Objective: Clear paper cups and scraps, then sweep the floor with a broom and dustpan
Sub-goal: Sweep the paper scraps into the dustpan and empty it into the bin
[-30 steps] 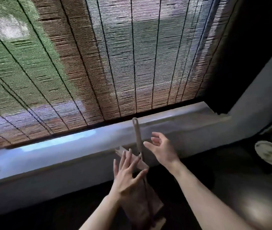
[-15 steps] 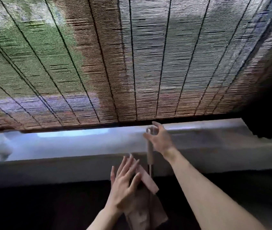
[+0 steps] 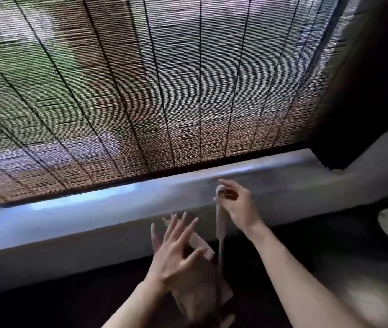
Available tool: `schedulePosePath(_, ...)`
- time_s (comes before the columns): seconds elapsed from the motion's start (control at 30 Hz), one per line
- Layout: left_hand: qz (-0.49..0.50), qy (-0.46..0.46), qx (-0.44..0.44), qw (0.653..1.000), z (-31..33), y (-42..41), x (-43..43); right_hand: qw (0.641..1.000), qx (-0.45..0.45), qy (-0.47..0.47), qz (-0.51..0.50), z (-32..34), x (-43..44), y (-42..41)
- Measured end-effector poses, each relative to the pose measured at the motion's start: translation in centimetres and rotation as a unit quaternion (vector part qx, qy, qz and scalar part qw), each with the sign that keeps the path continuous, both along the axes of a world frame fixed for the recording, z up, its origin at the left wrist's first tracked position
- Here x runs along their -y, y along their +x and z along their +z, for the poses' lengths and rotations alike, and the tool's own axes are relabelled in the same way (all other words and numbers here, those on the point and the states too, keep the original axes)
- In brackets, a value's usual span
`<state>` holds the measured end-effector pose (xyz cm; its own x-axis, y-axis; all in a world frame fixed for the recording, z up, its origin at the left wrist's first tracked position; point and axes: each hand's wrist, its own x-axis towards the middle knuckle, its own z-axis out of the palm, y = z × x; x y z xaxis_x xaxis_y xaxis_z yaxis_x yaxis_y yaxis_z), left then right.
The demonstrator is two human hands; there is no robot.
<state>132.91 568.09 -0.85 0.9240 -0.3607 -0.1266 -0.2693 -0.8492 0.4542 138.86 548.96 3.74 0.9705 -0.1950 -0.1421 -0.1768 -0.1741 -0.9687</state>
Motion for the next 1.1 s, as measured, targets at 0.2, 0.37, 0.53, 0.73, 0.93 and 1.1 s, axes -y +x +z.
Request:
schedulePosePath(0.2, -0.087, -0.015, -0.039, 0.995, 0.0, 1.1, 0.4, 0.991, 0.025, -0.037, -0.123, 1.7, 1.9, -6.1)
schedulePosePath(0.37, -0.199, 0.036, 0.023, 0.979, 0.2, -0.1, 0.8, 0.947, 0.055, -0.101, -0.300, 2.3, 1.7, -13.5)
schedulePosePath(0.53, -0.332, 0.145, 0.096, 0.927, 0.7, -0.4, 2.1, 0.910, 0.040, -0.108, -0.399, 3.4, 0.4, -19.6)
schedulePosePath(0.73, -0.468, 0.137, -0.009, 0.873, 4.1, -3.7, 6.9, 0.855, 0.055, -0.120, -0.501, 7.9, 1.8, -27.5)
schedulePosePath(0.93, -0.567, -0.083, 0.103, 0.813, 6.7, -9.1, 10.4, 0.752, 0.126, -0.191, -0.618, 14.6, 5.4, -35.5)
schedulePosePath(1.1, -0.486, -0.015, -0.069, 0.871, 4.5, -13.4, 13.0, 0.684, 0.109, -0.244, -0.678, 14.6, 5.4, -40.6)
